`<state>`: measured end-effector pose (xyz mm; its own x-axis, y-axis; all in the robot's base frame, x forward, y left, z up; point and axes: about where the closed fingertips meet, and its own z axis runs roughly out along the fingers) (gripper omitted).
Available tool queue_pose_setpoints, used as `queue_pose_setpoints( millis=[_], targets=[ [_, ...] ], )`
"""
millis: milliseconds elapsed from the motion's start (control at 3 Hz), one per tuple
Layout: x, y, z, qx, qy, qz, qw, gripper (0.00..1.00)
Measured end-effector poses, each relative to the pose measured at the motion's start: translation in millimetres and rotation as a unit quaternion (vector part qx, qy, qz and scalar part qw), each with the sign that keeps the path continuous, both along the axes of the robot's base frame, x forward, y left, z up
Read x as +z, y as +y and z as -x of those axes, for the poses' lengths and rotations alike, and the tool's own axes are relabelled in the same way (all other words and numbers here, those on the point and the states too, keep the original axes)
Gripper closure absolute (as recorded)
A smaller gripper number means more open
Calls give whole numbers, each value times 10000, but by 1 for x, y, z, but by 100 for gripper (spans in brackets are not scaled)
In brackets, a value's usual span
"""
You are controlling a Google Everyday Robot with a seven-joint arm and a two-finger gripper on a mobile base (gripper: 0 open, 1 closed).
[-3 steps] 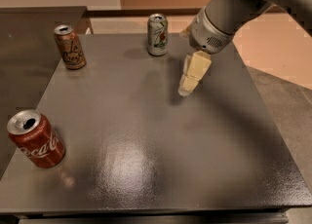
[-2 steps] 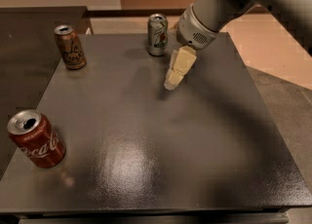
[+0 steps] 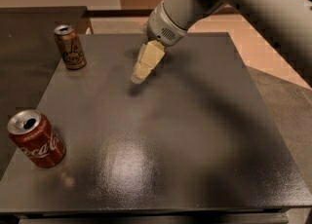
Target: Knock orange can over
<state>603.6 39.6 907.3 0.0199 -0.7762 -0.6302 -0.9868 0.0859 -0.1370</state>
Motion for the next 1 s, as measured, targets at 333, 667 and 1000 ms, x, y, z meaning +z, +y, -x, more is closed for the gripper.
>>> queue_pose_setpoints(
  millis=[333, 667, 1000],
  targets=[
    [0, 35, -1, -68, -88, -174, 9998, 0],
    [-4, 67, -5, -166, -193, -398, 9989, 0],
    [-8, 99, -14, -254, -263, -670, 9971, 0]
  ],
)
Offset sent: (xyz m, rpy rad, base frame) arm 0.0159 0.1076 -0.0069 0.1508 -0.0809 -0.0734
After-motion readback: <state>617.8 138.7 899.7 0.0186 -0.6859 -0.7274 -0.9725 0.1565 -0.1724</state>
